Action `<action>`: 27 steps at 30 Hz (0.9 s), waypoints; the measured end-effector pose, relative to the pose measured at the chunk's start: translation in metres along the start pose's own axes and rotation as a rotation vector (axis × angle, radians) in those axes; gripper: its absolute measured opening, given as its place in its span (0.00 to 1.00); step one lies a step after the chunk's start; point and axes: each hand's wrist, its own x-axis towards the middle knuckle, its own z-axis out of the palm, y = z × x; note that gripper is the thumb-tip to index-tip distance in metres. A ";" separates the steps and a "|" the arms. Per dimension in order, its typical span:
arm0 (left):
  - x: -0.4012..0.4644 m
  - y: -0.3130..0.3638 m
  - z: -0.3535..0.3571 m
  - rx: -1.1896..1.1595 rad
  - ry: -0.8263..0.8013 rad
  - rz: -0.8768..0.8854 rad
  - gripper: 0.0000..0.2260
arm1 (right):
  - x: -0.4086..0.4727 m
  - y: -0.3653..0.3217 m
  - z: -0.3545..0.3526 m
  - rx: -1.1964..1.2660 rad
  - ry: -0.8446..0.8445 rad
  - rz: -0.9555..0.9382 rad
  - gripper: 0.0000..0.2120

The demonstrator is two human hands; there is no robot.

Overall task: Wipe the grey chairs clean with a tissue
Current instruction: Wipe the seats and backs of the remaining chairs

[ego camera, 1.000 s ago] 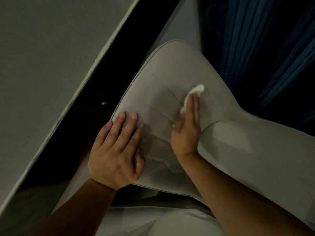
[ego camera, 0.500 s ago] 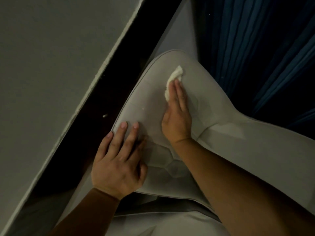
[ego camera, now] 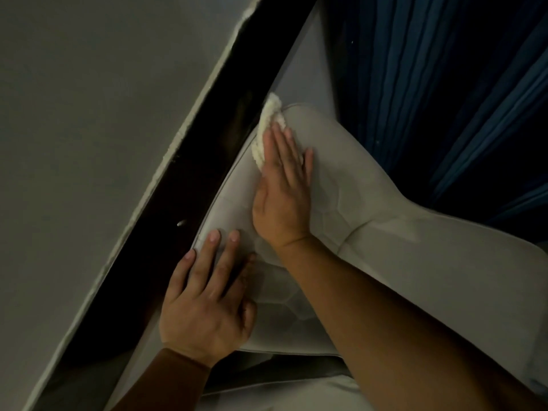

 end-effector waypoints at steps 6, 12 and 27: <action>0.000 0.001 0.000 -0.007 0.025 -0.002 0.23 | -0.020 0.064 -0.010 0.023 0.063 0.468 0.31; 0.000 -0.001 0.003 -0.014 0.031 0.002 0.22 | -0.028 0.074 -0.040 0.330 0.164 0.621 0.26; 0.000 0.000 0.002 0.017 0.026 0.013 0.23 | -0.071 0.095 -0.014 0.108 -0.179 0.780 0.30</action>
